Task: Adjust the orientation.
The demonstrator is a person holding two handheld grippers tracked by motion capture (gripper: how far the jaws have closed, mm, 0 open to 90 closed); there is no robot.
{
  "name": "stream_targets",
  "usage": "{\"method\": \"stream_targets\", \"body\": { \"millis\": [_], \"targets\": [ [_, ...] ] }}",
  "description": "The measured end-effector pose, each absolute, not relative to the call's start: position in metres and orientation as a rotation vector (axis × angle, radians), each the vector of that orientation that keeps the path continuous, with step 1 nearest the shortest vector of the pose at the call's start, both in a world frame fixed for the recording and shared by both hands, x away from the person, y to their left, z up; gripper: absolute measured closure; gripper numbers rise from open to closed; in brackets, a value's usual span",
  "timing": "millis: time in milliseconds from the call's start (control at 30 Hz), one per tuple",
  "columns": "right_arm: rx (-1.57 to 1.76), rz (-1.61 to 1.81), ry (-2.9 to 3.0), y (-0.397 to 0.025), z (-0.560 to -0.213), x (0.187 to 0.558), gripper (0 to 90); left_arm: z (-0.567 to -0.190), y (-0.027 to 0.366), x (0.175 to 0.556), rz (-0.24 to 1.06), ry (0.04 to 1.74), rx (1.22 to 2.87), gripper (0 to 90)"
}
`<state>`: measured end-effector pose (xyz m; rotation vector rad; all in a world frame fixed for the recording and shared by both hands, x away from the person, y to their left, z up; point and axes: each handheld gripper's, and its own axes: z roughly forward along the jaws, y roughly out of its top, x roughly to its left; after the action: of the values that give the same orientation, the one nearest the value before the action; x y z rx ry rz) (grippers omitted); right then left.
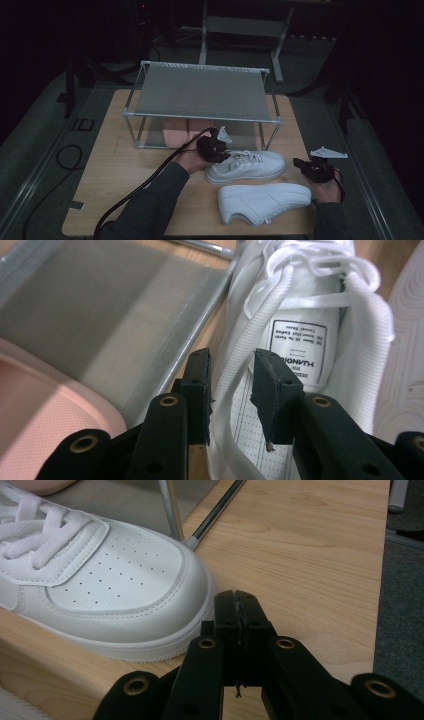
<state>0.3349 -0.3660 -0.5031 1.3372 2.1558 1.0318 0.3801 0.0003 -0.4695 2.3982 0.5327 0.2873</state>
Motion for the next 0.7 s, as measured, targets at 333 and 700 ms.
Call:
{"method": "stream_targets", "body": {
  "millis": [333, 700],
  "targets": [
    [1.351, 1.034, 2.150, -0.371, -0.506, 0.332, 88.3, -0.478, -0.009, 0.387, 0.274, 0.531, 2.510, 69.5],
    [1.378, 1.037, 2.145, -0.374, -0.513, 0.330, 88.3, -0.477, -0.006, 0.386, 0.258, 0.465, 2.569, 81.7]
  ]
}}
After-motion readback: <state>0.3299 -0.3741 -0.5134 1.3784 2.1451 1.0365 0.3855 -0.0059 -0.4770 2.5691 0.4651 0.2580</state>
